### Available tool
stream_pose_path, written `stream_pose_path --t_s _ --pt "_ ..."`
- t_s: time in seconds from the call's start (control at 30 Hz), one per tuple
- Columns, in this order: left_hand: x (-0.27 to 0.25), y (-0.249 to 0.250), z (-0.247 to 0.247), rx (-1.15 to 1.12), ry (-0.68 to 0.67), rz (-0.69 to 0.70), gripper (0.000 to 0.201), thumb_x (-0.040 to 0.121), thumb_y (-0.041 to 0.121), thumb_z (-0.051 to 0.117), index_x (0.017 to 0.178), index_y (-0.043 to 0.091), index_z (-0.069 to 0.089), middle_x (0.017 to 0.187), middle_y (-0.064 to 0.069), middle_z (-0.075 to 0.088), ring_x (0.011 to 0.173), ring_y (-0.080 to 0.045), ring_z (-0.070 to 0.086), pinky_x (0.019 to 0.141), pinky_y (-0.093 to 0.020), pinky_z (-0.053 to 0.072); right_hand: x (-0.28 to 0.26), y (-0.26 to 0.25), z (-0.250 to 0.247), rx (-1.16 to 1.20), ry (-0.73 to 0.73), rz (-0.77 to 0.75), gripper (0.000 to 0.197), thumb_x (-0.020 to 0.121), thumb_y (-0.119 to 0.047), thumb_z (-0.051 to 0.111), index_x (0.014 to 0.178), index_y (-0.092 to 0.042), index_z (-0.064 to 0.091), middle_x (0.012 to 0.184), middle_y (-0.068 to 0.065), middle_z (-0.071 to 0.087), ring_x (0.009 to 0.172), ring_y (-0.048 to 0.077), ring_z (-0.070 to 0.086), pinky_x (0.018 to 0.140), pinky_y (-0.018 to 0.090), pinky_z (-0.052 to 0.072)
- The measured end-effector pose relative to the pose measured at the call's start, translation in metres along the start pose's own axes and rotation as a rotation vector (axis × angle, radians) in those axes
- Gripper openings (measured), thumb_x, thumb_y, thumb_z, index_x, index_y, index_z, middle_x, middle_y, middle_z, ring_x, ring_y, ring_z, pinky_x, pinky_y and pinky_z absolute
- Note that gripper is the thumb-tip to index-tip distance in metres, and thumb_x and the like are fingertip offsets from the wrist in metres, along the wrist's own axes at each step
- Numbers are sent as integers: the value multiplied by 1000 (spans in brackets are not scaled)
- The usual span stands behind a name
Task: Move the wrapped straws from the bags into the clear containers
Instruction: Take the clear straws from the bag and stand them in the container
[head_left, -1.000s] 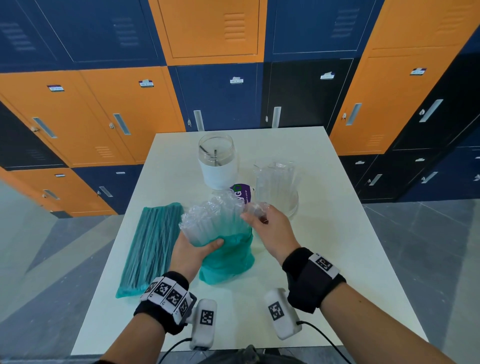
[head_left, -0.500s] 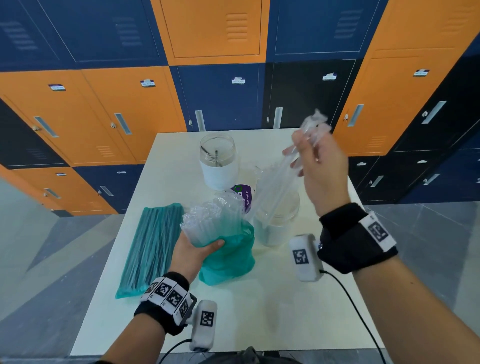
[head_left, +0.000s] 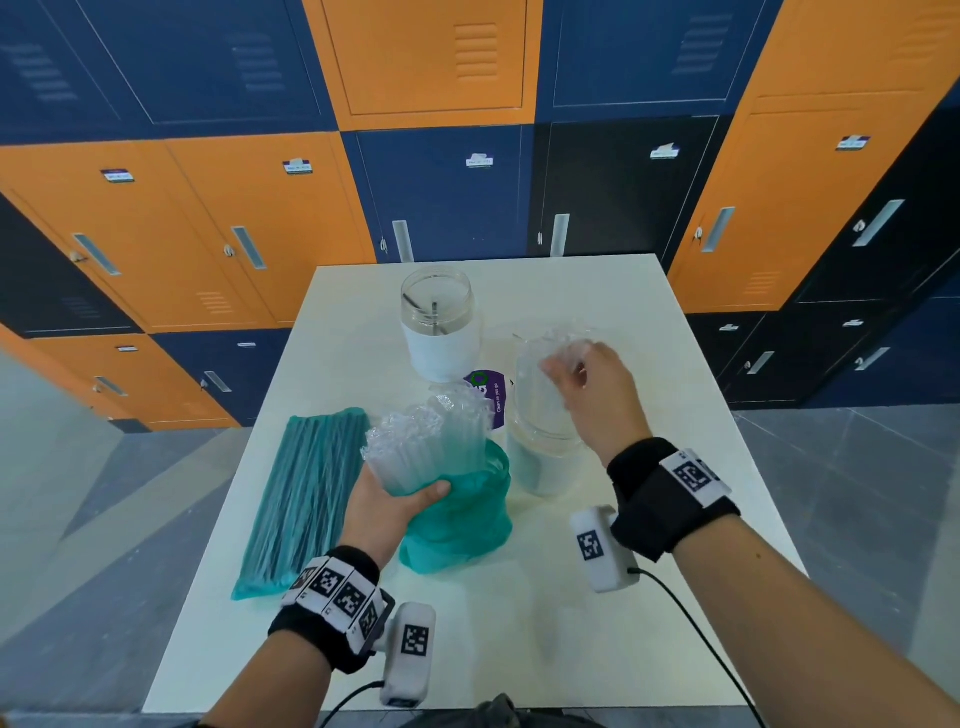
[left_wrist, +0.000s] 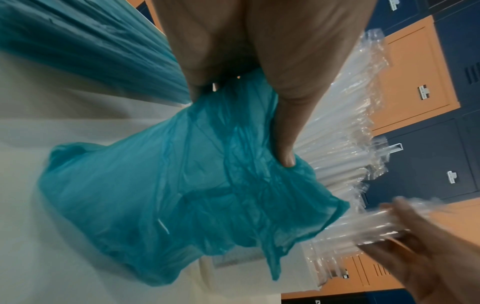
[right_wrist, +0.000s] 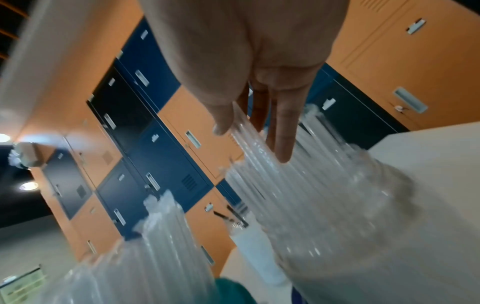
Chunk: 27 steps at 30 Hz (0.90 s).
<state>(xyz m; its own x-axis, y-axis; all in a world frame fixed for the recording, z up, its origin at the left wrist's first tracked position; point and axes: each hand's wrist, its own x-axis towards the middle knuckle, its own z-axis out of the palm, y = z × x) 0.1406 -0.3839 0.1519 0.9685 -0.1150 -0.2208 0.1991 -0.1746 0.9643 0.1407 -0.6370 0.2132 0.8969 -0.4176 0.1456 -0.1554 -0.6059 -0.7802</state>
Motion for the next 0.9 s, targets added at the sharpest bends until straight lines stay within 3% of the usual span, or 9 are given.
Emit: stream_pose_path --t_s 0.17,0.33,0.43,0.53,0.63,0.73,0.8,0.9 --pt "1 -2 0 10 7 -8 74 64 10 89 127 16 52 113 1 67 103 -11 64 88 -30 52 -8 18 20 -51 -72 79 31 88 -35 68 86 -4 64 89 10 61 79 24 55 70 29 40" --pt "-1 0 1 -8 4 0 69 66 6 87 123 19 52 110 4 66 99 -5 63 81 -22 51 -10 14 25 22 -43 119 22 88 -23 68 98 -9 55 96 5 59 80 22 55 69 26 41" --pt "-3 2 1 -12 -1 6 67 67 4 86 122 21 51 108 7 66 96 -1 62 76 -18 51 -17 16 25 122 0 126 23 88 -11 65 105 -20 51 103 1 57 74 12 55 65 13 40" --pt "-5 2 1 -12 -2 13 65 68 3 85 119 23 50 106 10 65 94 1 61 78 -19 51 -31 11 26 264 134 147 31 87 -1 57 108 -20 45 102 -2 52 72 10 52 70 18 44" --pt "-3 1 1 -13 -3 12 67 67 4 86 120 22 50 108 8 65 96 -2 62 80 -22 50 -50 0 35 283 213 -7 31 75 0 54 97 -19 44 95 -5 46 71 8 44 70 21 41" --pt "0 -3 1 -6 2 15 69 65 6 88 124 17 54 112 1 68 101 -12 66 87 -31 53 -68 -11 52 380 16 -52 31 74 -18 62 101 -24 48 96 -8 53 72 8 45 69 17 41" --pt "0 -4 1 -13 -10 17 68 66 4 87 125 15 55 112 -1 70 101 -13 68 83 -27 55 -71 -14 61 367 -140 10 36 80 -27 72 108 -29 49 100 -11 56 76 7 49 72 18 45" --pt "-1 -4 1 -17 -14 21 68 66 4 87 125 15 55 111 -1 70 96 -8 69 77 -21 56 -69 -15 67 253 -253 53 21 86 -31 69 88 -30 48 85 -12 54 67 6 46 68 22 41"
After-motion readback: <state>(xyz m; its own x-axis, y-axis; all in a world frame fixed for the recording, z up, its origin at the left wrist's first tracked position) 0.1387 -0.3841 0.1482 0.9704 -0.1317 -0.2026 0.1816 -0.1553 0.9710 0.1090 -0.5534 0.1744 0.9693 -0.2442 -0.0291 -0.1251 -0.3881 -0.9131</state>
